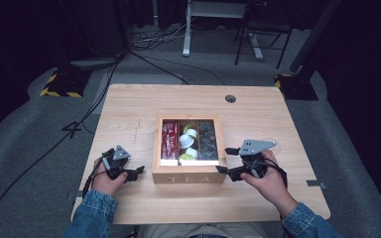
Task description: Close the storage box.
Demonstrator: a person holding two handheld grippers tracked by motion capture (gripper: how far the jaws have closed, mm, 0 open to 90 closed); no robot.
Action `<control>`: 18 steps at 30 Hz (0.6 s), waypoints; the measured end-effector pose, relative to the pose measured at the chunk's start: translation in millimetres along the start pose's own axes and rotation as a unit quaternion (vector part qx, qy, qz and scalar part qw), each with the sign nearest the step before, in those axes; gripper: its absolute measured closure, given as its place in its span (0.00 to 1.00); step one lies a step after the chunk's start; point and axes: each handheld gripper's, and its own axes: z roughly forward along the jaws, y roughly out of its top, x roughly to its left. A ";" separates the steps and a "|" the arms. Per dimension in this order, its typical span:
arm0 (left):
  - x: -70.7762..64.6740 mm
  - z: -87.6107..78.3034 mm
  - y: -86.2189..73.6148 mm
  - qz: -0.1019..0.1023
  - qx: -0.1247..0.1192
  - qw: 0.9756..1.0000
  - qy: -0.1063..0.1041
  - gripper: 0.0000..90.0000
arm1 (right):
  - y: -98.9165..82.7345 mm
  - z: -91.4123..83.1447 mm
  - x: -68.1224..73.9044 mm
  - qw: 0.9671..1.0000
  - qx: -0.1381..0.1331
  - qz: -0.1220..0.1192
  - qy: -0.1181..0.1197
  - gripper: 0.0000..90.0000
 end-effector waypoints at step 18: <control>6.6 -11.1 -11.7 -0.011 0.004 1.000 0.009 0.17 | 11.4 -64.0 -47.9 0.997 -0.031 0.044 -0.059 0.18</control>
